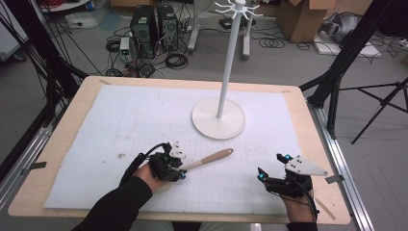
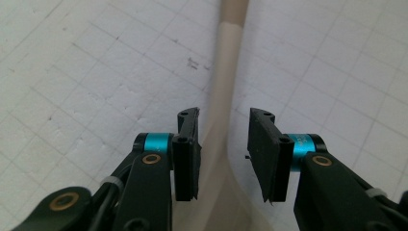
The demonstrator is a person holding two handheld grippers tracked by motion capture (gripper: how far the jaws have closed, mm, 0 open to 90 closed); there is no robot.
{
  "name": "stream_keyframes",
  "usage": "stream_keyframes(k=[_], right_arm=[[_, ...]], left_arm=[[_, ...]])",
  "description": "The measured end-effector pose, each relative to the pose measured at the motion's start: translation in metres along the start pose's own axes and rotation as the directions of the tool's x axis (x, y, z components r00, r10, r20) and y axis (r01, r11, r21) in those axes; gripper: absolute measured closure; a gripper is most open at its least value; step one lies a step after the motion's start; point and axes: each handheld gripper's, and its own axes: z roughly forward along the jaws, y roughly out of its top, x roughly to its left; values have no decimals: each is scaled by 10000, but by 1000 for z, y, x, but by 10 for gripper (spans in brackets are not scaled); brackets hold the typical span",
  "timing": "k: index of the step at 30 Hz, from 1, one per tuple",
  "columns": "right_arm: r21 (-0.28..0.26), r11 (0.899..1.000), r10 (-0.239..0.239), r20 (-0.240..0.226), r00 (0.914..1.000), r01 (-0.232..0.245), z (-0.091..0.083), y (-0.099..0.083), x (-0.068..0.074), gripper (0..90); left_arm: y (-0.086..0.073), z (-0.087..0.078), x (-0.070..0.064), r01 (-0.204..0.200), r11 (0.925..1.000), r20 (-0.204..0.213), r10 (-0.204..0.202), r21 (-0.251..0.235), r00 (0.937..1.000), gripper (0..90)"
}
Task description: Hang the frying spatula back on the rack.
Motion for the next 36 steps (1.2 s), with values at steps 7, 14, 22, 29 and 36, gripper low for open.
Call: stream_keyframes(k=[7, 14, 22, 29, 36], right_arm=[[11, 10000, 36, -1, 10000, -36, 0, 0, 0, 169], [44, 10000, 26, -14, 10000, -26, 1, 0, 0, 170], [54, 10000, 11, -36, 10000, -11, 1, 0, 0, 171], [53, 10000, 9, -80, 10000, -9, 1, 1, 1, 173], [61, 10000, 0, -58, 10000, 0, 1, 0, -1, 174]], left_arm=[[2, 6, 3, -38, 9986, -226, 50, 526, 9997, 651], [10, 8, -1, -761, 9928, -332, 794, 930, 9963, 664], [17, 13, 1, -905, 9892, -39, 915, 1156, 9958, 671], [23, 15, 2, -1097, 9849, 129, 1089, 1338, 9940, 729], [23, 11, 10, -564, 9923, 81, 558, 1105, 9984, 687]])
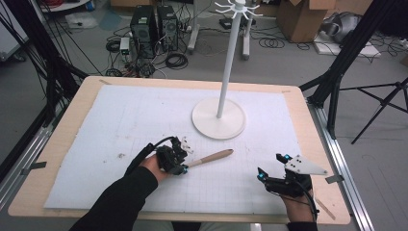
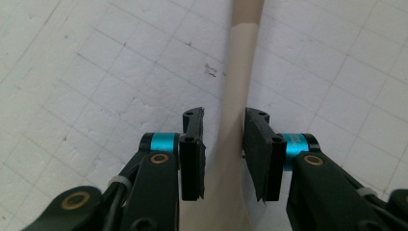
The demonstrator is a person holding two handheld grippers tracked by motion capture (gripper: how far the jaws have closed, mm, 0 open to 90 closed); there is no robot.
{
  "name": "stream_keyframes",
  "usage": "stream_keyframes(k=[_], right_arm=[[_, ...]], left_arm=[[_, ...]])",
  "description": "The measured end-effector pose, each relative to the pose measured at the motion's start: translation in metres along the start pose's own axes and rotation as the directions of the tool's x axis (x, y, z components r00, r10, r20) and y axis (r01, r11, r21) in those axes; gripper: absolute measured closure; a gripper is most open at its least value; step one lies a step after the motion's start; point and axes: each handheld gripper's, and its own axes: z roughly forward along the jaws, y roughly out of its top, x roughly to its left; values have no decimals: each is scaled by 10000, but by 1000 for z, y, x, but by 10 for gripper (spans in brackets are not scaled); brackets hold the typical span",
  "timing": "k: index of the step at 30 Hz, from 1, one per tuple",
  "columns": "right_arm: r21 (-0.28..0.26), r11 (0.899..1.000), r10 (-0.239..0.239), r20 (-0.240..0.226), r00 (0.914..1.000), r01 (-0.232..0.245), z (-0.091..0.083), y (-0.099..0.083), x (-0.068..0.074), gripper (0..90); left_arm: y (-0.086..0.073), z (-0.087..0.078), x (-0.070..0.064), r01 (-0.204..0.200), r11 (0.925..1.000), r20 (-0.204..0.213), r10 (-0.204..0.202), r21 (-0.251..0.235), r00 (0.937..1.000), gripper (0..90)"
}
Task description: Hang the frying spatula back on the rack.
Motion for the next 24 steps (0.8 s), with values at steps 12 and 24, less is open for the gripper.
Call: stream_keyframes(k=[12, 24], right_arm=[[33, 10000, 16, -49, 10000, -15, 1, 0, 0, 174], [87, 10000, 12, -52, 10000, -11, 1, 0, 0, 176]], left_arm=[[2, 8, 6, 387, 9992, 558, -387, 7, 9977, 674], [2, 8, 2, 83, 9999, 798, -78, -56, 9968, 668]])
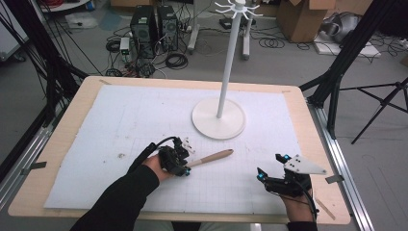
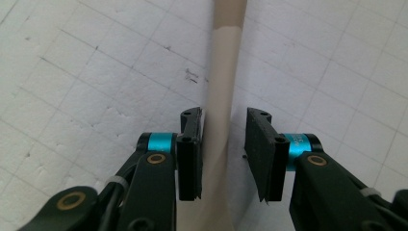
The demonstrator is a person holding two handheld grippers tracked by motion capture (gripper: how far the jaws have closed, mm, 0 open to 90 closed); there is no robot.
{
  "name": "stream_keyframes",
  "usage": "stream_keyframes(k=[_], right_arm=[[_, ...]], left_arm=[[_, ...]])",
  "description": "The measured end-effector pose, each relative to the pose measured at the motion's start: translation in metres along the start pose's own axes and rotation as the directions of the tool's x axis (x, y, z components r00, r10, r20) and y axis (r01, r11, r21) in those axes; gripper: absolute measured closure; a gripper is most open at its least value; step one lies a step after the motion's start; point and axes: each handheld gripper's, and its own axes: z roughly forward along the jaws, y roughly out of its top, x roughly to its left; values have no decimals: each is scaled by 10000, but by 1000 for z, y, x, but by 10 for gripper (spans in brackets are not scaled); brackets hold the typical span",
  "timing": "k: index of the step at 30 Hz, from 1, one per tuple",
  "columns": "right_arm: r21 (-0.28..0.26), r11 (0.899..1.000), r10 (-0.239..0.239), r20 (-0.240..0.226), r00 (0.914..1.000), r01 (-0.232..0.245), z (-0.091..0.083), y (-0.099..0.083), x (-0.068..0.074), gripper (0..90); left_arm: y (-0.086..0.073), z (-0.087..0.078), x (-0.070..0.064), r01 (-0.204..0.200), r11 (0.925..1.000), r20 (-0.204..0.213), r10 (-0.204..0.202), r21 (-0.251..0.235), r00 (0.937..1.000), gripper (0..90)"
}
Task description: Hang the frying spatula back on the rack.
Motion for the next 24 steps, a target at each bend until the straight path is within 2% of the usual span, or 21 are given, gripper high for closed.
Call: stream_keyframes(k=[4, 8, 13, 15, 16, 18, 21, 24], right_arm=[[18, 10000, -37, -13, 10000, 37, 0, 0, 0, 177], [65, 10000, -6, -34, 10000, 6, 0, 0, 0, 176], [91, 10000, 42, -58, 10000, -41, 1, -1, 0, 177], [135, 9999, -10, -71, 10000, 11, 1, 0, 0, 177], [122, 9999, -41, -76, 10000, 42, 1, 0, 0, 177], [183, 9998, 37, -126, 9999, -34, 2, 0, 1, 177], [187, 9998, -9, -139, 9999, 12, 2, -1, 1, 177], [206, 9998, 32, -160, 9999, -29, 3, 0, 1, 177]], left_arm=[[0, 0, 0, 2, 10000, -21, -2, -22, 10000, 677], [0, -1, 1, -21, 10000, -1, 21, -3, 10000, 735], [0, 0, 0, -37, 10000, -39, 37, -31, 10000, 725], [0, 1, -2, -173, 9998, -192, 172, -71, 9997, 714], [1, 1, -2, -127, 9999, -347, 125, -43, 9993, 681], [1, 1, 0, -91, 9999, -325, 89, -57, 9994, 639], [1, 2, 0, -21, 10000, -235, 19, -76, 9997, 651], [2, 3, -2, -194, 9997, -165, 191, -166, 9997, 688]])
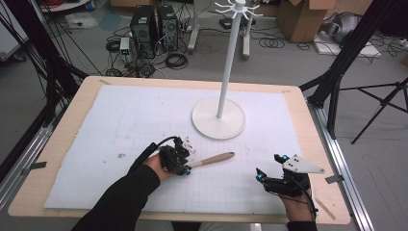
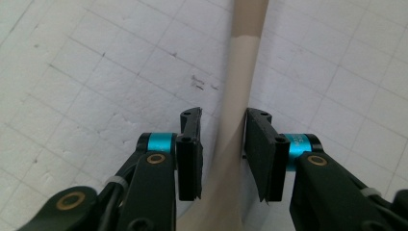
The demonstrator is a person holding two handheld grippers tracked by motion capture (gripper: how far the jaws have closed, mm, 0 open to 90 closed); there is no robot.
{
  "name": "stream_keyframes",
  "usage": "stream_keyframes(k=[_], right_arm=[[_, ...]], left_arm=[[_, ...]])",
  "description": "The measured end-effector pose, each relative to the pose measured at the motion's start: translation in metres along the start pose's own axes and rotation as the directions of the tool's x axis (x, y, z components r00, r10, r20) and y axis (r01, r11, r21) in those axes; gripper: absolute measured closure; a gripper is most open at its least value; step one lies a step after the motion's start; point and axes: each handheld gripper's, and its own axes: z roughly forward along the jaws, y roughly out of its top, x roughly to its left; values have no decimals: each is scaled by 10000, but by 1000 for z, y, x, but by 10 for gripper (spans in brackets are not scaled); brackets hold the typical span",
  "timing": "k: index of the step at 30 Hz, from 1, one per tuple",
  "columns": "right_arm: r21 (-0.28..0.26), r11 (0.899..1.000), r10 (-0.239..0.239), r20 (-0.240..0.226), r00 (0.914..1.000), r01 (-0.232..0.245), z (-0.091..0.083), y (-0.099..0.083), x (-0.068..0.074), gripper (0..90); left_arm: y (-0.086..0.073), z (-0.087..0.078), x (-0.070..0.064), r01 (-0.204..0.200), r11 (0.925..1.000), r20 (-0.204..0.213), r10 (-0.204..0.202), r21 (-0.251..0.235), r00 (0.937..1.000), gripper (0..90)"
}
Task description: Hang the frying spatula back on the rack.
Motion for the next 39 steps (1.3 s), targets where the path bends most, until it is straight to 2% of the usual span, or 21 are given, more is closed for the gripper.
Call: stream_keyframes(k=[5, 8, 10, 15, 19, 23, 28, 34, 39], right_arm=[[15, 10000, -24, -20, 10000, 24, 1, 0, 0, 177], [3, 10000, -32, -19, 10000, 32, 1, 0, -1, 177], [21, 10000, -28, -51, 10000, 28, 2, 0, 0, 184], [36, 10000, -45, -152, 9999, 45, 3, 1, 0, 196], [-43, 10000, 19, -144, 9999, -20, 3, 2, 0, 196], [-109, 9999, 11, -91, 10000, -12, 1, 1, -2, 196], [-112, 9999, 82, -115, 9999, -83, 0, 1, -2, 196], [-138, 9999, 86, -84, 9999, -87, 0, 0, -3, 196], [-144, 9998, 121, -79, 9999, -122, -1, 0, -2, 196]], left_arm=[[-1, 0, 0, -74, 9999, 161, 75, -71, 9998, 739], [-1, 0, 2, -5, 10000, 239, 6, -30, 9997, 736], [0, 1, 4, 197, 9998, 400, -194, -65, 9990, 732], [0, 1, 2, 60, 10000, 296, -59, -34, 9995, 730], [0, 1, 2, -19, 10000, 211, 21, -79, 9998, 762], [-4, 1, 3, 163, 9993, 240, -155, -324, 9996, 779], [-4, 0, 3, 105, 9993, 195, -98, -353, 9998, 781], [-11, -4, 1, 142, 9971, 122, -134, -745, 9998, 781], [-15, -17, -1, 197, 9911, 30, -195, -1317, 9998, 781]])
